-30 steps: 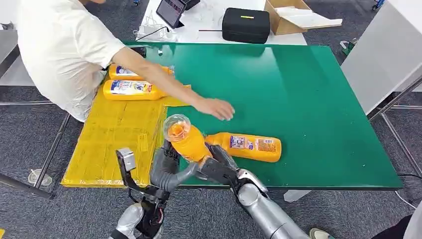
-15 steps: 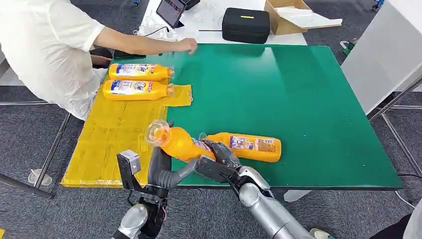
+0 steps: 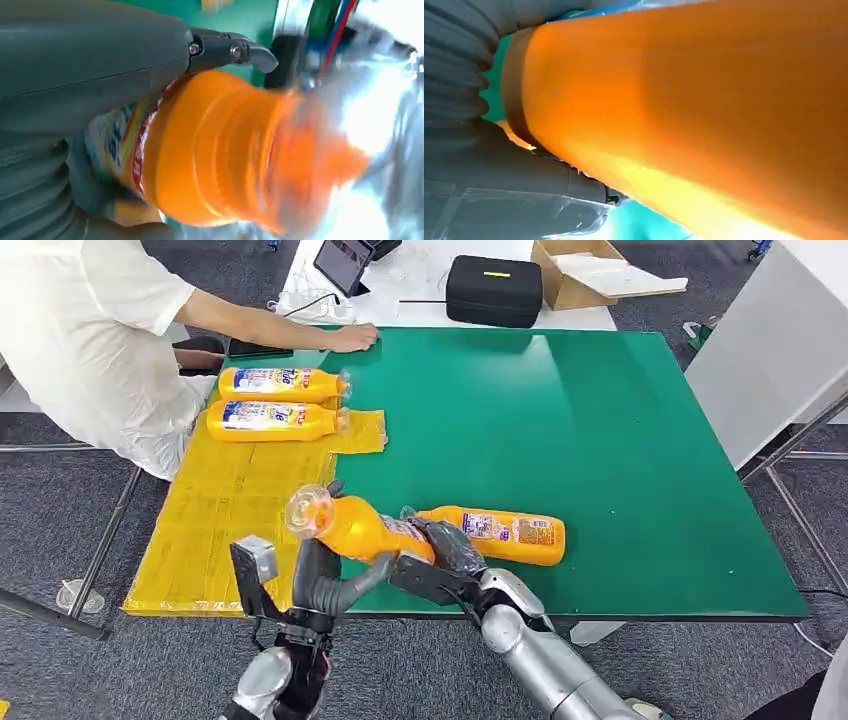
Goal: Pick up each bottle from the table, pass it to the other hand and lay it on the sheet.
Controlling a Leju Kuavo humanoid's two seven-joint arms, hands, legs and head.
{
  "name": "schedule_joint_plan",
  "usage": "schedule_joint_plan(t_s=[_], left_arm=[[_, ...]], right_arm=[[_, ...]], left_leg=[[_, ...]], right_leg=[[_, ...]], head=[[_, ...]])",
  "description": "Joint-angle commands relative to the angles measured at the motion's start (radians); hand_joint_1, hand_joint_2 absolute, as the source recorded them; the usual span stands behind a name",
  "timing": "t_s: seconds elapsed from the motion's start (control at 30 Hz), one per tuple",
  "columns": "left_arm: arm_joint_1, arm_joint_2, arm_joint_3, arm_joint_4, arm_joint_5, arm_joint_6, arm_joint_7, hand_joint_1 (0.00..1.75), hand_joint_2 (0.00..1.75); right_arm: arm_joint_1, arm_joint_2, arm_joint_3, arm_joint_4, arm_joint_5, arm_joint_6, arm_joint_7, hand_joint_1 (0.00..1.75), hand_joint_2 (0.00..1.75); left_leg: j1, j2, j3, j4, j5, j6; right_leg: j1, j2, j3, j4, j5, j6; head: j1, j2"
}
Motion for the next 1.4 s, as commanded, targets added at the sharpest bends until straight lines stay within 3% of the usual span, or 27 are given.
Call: schedule_joint_plan(t_s=[0.03,0.13,0.3,0.8,0.87,1.03,1.13,1.17,1.2,1.23,1.37,1.4], left_arm=[[-0.004,0.008,0.039,-0.024,0.172,-0.18,0.056,1.75,1.75],[-0.018,0.0,0.04,0.002,0.19,-0.187,0.056,1.75,1.75],[-0.013,0.005,0.035,0.012,0.244,-0.243,0.066,1.75,1.75],[-0.011,0.007,0.033,0.011,0.245,-0.246,0.065,1.75,1.75],[-0.01,0.011,0.025,0.006,0.241,-0.256,0.061,1.75,1.75],[-0.003,0.012,0.011,-0.002,0.179,-0.227,0.024,1.75,1.75],[-0.003,0.011,0.012,-0.004,0.173,-0.207,0.024,1.75,1.75],[-0.004,0.011,0.012,-0.004,0.173,-0.206,0.024,1.75,1.75],[-0.007,0.012,0.01,-0.002,0.168,-0.197,0.025,1.75,1.75],[-0.01,0.011,0.007,-0.001,0.161,-0.185,0.023,1.75,1.75],[0.002,0.013,0.017,-0.03,0.131,-0.119,0.009,1.75,1.75],[0.006,0.017,0.021,-0.044,0.128,-0.112,0.008,1.75,1.75]], right_arm=[[-0.028,0.018,0.05,0.023,-0.022,0.011,-0.048,1.73,1.75],[-0.03,0.023,0.052,0.033,-0.032,0.016,-0.066,1.73,1.75],[-0.027,0.035,0.049,0.03,-0.048,0.019,-0.086,1.55,1.75],[-0.024,0.038,0.049,0.03,-0.05,0.018,-0.088,1.59,1.75],[-0.021,0.04,0.048,0.028,-0.054,0.019,-0.096,1.5,1.75],[-0.008,0.05,0.042,0.02,-0.05,0.005,-0.104,1.52,1.75],[-0.004,0.052,0.034,0.01,-0.048,-0.007,-0.101,1.26,1.75],[-0.004,0.052,0.031,0.009,-0.05,-0.01,-0.099,0.82,1.75],[-0.005,0.052,0.028,0.011,-0.051,-0.011,-0.098,0.16,1.75],[-0.003,0.053,0.02,0.011,-0.055,-0.018,-0.094,0.0,1.75],[0.016,0.073,-0.015,0.0,-0.06,-0.076,-0.091,0.0,1.75],[0.018,0.076,-0.019,-0.006,-0.055,-0.089,-0.088,0.0,0.0]], left_leg=[[-0.001,0.003,0.007,0.0,-0.003,0.001],[0.0,0.002,0.007,0.0,-0.003,0.001],[-0.001,0.002,0.006,0.0,-0.002,0.001],[0.0,0.001,0.003,0.0,-0.001,0.001],[-0.001,0.002,0.008,0.0,-0.003,0.001],[0.0,0.001,0.005,0.0,-0.002,0.001],[0.0,0.001,0.006,0.0,-0.003,0.001],[0.0,0.001,0.004,-0.001,-0.001,0.0],[0.0,0.001,0.005,0.0,-0.002,0.001],[0.0,0.001,0.007,0.0,-0.003,0.001],[-0.001,0.001,0.003,0.0,-0.001,0.001],[0.0,0.002,0.005,0.0,-0.002,0.001]], right_leg=[[0.0,0.001,0.005,0.0,-0.002,-0.002],[0.001,0.0,0.006,0.001,-0.003,-0.002],[0.0,0.0,0.005,0.0,-0.002,-0.002],[0.0,0.0,0.003,0.0,-0.001,-0.001],[0.0,0.0,0.007,0.0,-0.003,-0.002],[0.0,0.0,0.005,0.0,-0.002,-0.002],[0.0,-0.001,0.006,0.0,-0.003,-0.002],[0.0,0.0,0.003,0.0,-0.001,-0.002],[0.0,-0.001,0.005,0.0,-0.002,-0.002],[0.0,-0.001,0.006,0.0,-0.003,-0.002],[0.0,0.0,0.003,0.0,-0.001,-0.001],[0.001,0.0,0.004,0.0,-0.002,-0.002]], head=[[0.0,0.0],[0.0,0.0],[0.0,0.0],[0.0,0.0],[0.0,0.0],[0.0,0.0],[0.0,0.0],[0.0,0.0],[0.0,0.0],[0.0,0.0],[0.0,0.0],[0.0,0.0]])
